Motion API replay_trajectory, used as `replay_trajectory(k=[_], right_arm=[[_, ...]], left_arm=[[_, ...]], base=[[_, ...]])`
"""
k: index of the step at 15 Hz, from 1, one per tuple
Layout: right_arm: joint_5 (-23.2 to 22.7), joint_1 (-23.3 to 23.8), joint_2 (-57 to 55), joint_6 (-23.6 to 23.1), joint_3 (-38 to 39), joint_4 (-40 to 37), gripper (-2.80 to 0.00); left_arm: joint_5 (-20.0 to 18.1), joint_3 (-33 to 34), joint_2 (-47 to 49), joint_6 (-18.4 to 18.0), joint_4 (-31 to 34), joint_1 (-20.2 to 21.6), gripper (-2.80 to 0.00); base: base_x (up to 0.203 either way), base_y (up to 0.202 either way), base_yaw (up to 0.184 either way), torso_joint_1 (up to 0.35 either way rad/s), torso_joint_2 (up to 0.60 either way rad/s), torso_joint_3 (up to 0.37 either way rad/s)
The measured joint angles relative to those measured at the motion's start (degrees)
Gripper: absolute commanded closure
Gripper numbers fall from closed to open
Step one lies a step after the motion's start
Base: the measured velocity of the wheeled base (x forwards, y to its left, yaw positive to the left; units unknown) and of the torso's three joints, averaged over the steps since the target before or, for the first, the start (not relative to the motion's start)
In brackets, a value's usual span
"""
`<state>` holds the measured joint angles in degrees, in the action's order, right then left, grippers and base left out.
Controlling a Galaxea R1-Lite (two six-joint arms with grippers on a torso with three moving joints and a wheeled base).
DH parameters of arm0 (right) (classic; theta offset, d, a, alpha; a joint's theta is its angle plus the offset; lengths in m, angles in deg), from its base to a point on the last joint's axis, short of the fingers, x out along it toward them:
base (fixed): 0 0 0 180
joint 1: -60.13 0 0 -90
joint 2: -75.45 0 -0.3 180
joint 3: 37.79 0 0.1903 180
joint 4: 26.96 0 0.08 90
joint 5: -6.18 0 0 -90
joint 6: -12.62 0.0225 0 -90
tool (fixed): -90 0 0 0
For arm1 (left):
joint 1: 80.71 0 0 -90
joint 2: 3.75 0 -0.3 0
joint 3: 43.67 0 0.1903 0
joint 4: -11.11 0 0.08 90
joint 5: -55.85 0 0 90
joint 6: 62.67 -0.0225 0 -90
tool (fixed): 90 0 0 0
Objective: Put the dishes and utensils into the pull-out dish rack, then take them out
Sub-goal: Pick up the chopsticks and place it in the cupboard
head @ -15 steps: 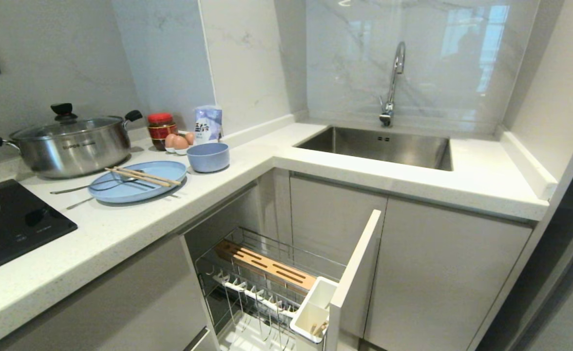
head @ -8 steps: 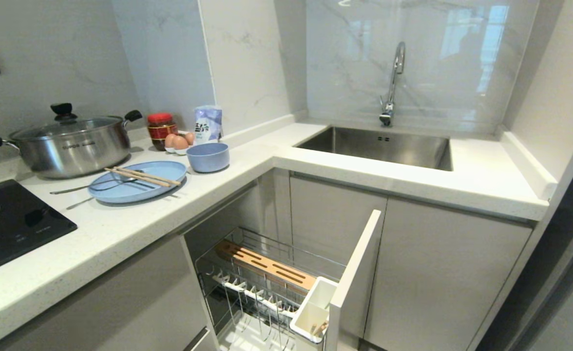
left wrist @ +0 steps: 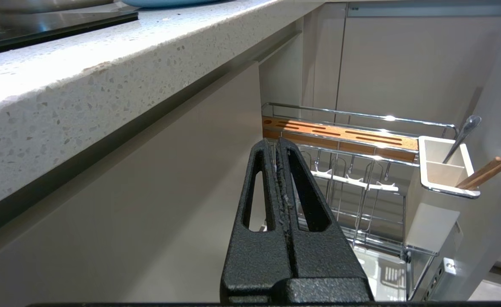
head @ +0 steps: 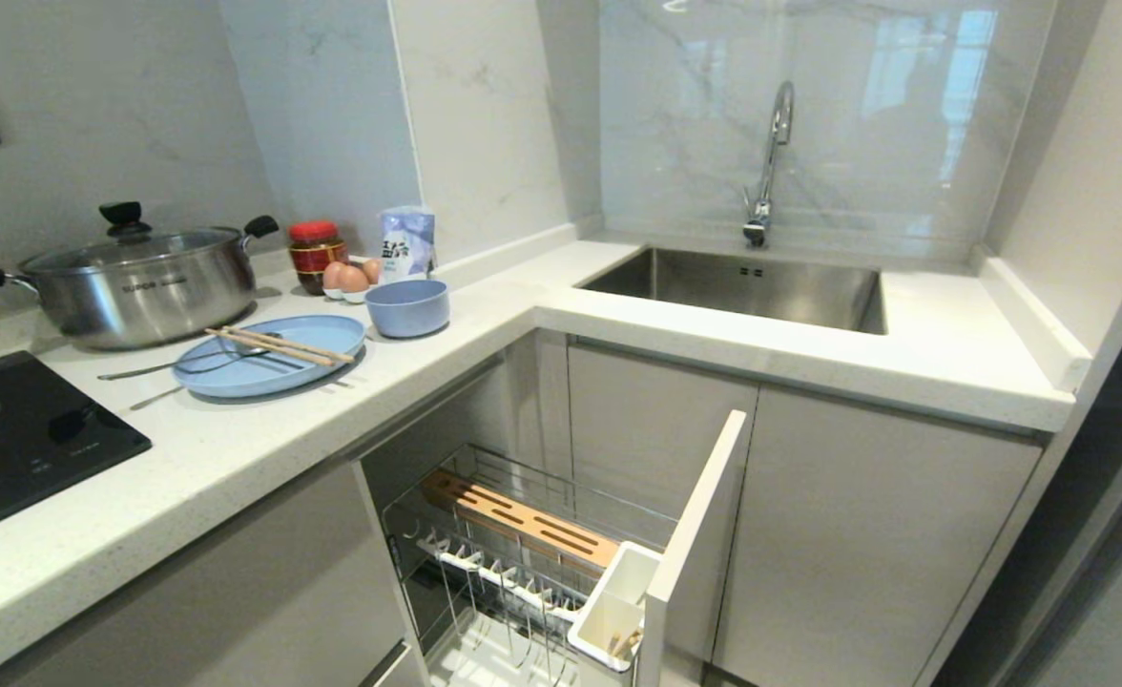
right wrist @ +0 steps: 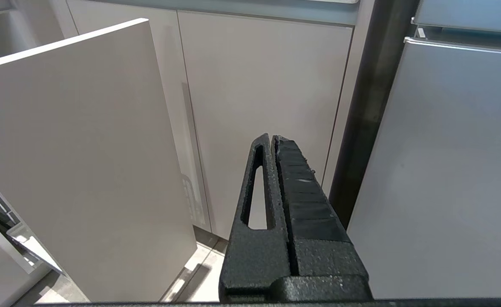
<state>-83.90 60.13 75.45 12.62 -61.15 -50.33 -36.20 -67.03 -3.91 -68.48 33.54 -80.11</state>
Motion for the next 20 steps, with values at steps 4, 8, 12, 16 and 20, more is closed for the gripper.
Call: replay_trajectory(k=[4,8,12,16,20], right_arm=[[0.0,0.0,0.0,0.0,0.0,0.0,0.0],[0.02,0.0,0.0,0.0,0.0,0.0,0.0],[0.0,0.0,0.0,0.0,0.0,0.0,0.0],[0.0,0.0,0.0,0.0,0.0,0.0,0.0],[0.0,0.0,0.0,0.0,0.0,0.0,0.0]], left_arm=[[0.07,0.0,0.0,0.23,-0.02,0.0,0.0],[-0.06,0.0,0.0,0.53,-0.07,0.0,0.0],[-0.38,0.0,0.0,-0.72,-0.09,0.0,0.0],[-0.35,0.0,0.02,-0.62,-0.07,0.0,0.0],[-0.45,0.0,0.05,-0.46,-0.11,0.0,0.0]], base=[[0.0,0.0,0.0,0.0,0.0,0.0],[0.0,0.0,0.0,0.0,0.0,0.0],[0.0,0.0,0.0,0.0,0.0,0.0],[0.0,0.0,0.0,0.0,0.0,0.0],[0.0,0.0,0.0,0.004,0.0,-0.132]])
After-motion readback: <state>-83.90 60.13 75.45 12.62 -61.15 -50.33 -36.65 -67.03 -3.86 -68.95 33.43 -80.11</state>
